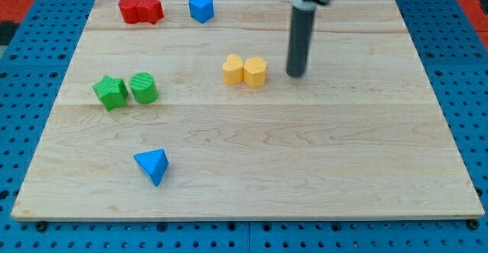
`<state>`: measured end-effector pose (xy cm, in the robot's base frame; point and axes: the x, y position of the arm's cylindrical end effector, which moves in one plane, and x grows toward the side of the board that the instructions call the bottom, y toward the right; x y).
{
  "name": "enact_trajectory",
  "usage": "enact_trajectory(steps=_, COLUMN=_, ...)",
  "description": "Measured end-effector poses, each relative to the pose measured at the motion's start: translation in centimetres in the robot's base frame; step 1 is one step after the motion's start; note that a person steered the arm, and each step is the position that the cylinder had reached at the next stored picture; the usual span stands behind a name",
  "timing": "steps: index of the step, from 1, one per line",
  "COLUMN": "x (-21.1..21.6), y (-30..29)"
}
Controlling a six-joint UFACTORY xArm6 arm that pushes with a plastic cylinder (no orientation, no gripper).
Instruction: Slide blue triangle to the top center
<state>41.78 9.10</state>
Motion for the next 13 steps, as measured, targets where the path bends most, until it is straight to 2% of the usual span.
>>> enact_trajectory(steps=1, x=11.0, y=1.4)
enact_trajectory(steps=2, x=18.1, y=-1.3)
enact_trajectory(steps=3, x=20.1, y=-6.1)
enact_trajectory(steps=4, x=20.1, y=-11.1)
enact_trajectory(steps=5, x=19.6, y=-19.8)
enact_trajectory(steps=6, x=18.0, y=-22.8)
enact_trajectory(steps=8, x=16.2, y=-20.1)
enact_trajectory(steps=9, x=13.7, y=-20.3)
enact_trajectory(steps=11, x=13.2, y=-24.1)
enact_trajectory(steps=13, x=11.6, y=-22.9)
